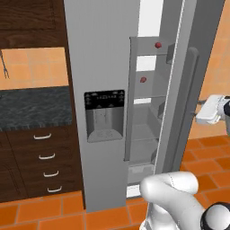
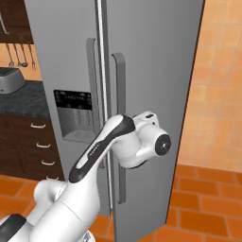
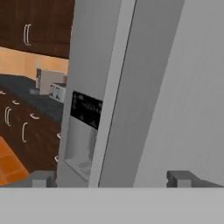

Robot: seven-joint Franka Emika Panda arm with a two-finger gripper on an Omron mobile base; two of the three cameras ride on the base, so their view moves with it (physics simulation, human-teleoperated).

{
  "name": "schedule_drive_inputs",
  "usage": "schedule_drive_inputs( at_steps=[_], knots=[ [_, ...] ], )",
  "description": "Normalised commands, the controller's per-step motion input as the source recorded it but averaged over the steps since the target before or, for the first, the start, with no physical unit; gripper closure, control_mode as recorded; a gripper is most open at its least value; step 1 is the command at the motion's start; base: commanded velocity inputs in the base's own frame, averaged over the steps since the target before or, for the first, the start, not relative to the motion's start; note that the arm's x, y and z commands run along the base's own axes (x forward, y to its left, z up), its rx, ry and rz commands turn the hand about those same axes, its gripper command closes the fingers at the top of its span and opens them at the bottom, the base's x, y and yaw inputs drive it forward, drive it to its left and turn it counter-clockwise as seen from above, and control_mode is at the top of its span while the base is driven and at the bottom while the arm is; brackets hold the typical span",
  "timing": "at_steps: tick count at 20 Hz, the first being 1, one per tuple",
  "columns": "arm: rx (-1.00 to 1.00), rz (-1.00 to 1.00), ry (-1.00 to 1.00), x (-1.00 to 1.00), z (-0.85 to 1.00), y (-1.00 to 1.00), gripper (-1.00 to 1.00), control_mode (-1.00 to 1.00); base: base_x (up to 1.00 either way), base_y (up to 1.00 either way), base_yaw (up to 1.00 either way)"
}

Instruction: Take the strawberry from the fridge and place it on top of the pancake, located on the dining counter.

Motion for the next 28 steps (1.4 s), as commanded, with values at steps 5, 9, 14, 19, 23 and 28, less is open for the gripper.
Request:
schedule_drive_inputs(
  at_steps=[5,9,14,19,23,28],
  knots=[
    [-0.14,-0.18,-0.04,-0.56,0.67,0.22,-1.0,-1.0,0.0,0.0,0.0],
    [-0.26,-0.19,0.0,-0.33,0.71,0.25,-1.0,-1.0,0.0,0.0,0.0],
    [-0.32,-0.18,0.08,-0.09,0.4,0.55,-1.0,-1.0,0.0,0.0,0.0],
    [-0.35,-0.22,0.18,0.02,0.04,0.82,-1.0,-1.0,0.0,0.0,0.0],
    [-0.29,-0.26,0.11,0.31,-0.07,0.88,-1.0,-1.0,0.0,0.0,0.0],
    [-0.12,-0.21,0.03,0.67,-0.39,0.66,-1.0,-1.0,0.0,0.0,0.0]
  ],
)
